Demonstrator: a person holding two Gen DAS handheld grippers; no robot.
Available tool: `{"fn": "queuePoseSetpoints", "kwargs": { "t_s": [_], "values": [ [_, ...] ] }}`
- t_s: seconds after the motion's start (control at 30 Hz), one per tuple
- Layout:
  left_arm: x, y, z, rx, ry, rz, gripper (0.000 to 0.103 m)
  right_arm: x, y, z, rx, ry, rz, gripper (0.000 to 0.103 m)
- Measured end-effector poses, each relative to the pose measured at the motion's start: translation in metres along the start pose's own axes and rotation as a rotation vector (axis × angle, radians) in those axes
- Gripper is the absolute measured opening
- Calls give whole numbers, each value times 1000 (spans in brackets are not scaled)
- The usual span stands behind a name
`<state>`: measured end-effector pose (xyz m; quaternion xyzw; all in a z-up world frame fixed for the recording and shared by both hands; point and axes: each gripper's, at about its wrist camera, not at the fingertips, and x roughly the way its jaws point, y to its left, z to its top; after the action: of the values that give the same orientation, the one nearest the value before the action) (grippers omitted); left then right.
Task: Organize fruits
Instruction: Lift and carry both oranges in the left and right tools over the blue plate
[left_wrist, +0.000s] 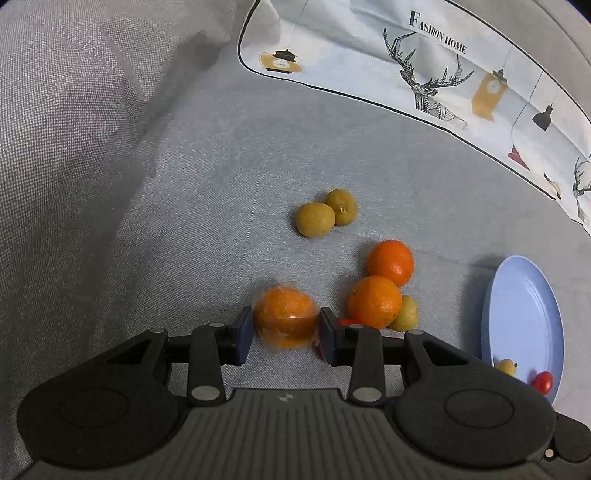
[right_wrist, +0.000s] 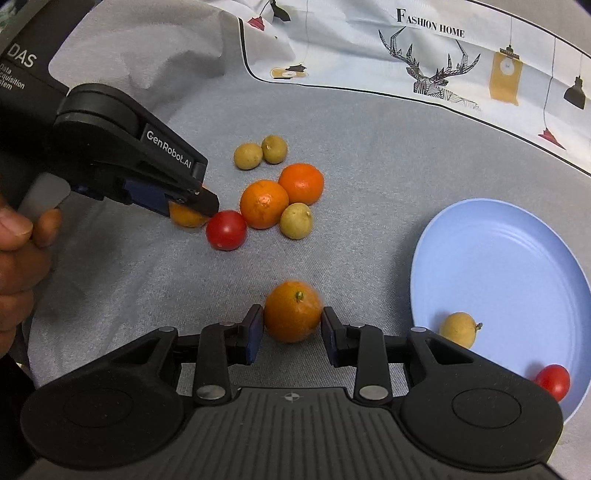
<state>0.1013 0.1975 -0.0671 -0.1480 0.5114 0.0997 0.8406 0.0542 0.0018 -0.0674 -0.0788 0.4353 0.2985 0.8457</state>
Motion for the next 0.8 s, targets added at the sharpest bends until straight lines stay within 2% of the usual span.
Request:
{"fn": "queuePoseSetpoints", "kwargs": {
  "t_s": [0.17,0.27,0.5,0.6,0.7,0.8],
  "values": [
    [0,-3,-2,21,-4,8,41,-1,0,0,-4,-3,-1,35],
    [-7,-5,-2,22,-37,7,41,-9,-2,0,-7,-33,-23,35],
    [-50,-25,-12,108,-234,2,41,-60,-27,7,19,-194,-58,35],
    [-70,-38,-20,131,-306,-32,41,-87,-43,8,18,-265,-73,35],
    [-79,-55,-27,170,-343,-48,41,-108,-69,9,29,-333,-107,35],
    [-78,-73,-32,232,-346,-60,41,-113,-96,7,65,-374,-161,35]
  ]
}}
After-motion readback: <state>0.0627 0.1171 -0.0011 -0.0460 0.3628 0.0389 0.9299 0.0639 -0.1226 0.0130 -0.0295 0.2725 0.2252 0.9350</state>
